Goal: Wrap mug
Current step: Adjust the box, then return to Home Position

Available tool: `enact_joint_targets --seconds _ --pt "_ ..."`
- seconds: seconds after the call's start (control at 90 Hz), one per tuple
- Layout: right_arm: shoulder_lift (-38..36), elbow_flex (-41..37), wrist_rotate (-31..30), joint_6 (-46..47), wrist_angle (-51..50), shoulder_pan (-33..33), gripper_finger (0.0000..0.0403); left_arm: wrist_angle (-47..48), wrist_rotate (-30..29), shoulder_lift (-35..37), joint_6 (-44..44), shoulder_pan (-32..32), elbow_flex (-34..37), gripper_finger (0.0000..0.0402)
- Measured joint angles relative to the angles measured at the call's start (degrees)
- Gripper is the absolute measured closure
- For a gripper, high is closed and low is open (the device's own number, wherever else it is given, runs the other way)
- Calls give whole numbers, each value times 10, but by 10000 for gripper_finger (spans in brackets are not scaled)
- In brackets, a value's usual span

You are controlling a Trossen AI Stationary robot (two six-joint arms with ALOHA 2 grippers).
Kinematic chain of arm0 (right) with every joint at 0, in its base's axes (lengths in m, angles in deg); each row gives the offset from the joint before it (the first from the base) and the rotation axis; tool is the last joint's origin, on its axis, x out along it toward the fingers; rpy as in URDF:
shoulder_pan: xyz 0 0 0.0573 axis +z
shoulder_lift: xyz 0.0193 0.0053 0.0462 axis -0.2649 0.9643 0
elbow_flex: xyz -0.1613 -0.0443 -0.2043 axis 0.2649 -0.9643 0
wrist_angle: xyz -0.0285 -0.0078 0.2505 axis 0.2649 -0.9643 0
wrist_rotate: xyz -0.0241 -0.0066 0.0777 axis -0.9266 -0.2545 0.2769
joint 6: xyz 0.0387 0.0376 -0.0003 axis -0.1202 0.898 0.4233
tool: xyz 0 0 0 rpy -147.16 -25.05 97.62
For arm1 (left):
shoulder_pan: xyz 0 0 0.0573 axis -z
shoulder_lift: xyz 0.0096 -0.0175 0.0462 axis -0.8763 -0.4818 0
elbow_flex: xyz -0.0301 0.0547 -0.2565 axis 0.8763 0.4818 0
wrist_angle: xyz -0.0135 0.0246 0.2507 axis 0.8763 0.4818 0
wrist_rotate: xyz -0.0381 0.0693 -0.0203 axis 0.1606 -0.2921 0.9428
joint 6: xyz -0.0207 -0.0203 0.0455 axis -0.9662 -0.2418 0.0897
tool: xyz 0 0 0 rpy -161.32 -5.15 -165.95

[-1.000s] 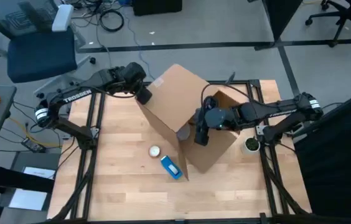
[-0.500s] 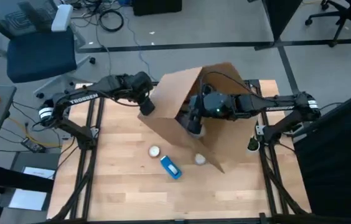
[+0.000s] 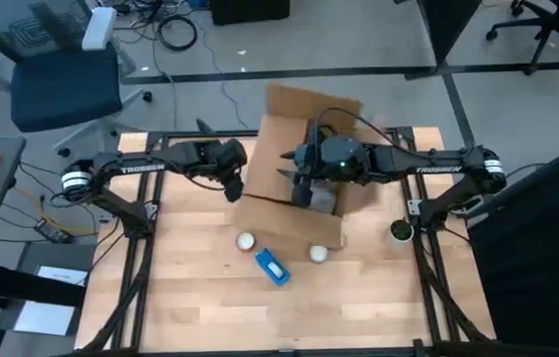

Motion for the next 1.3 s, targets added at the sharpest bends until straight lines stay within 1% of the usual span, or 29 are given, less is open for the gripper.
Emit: enact_joint_targets --seconds 0.089,0.178,0.267,0.378,0.456,0.544,0.633,0.778,0.944,1.0,1.056,1.111,1.2,1.3 --pt "-18 -1 -16 -11 -3 4 251 3 -1 3 -5 1 14 273" --pt "-56 -1 -28 -12 -6 19 251 38 -10 3 0 0 17 273" --pt "-102 0 -27 -12 -23 44 251 101 -26 13 24 1 1 273" --pt "-160 0 -25 -6 -73 84 251 186 -50 35 25 0 -30 273" --pt "-199 -9 -18 -6 -108 115 251 225 -60 65 12 5 -52 273" --pt "-243 -39 -16 -6 -137 158 251 226 -59 122 -11 19 -57 273" --pt "-295 -85 -18 14 -138 197 251 189 -60 189 -38 44 -42 273" --pt "-395 -166 -59 38 -122 251 251 114 -60 308 -84 92 9 273" --pt "-507 -225 -64 9 -22 280 251 17 -63 421 -130 132 85 273" --pt "-543 -236 -55 -3 -8 284 251 -23 -63 451 -138 139 114 273" --pt "-579 -242 -43 -1 -27 286 251 -59 -63 475 -142 147 145 273" --pt "-611 -246 -37 26 -73 287 251 -98 -62 497 -142 153 177 273" --pt "-658 -252 -20 100 -146 287 251 -161 -55 519 -143 161 228 273" --pt "-708 -265 20 195 -214 287 251 -233 -47 529 -142 169 282 273"
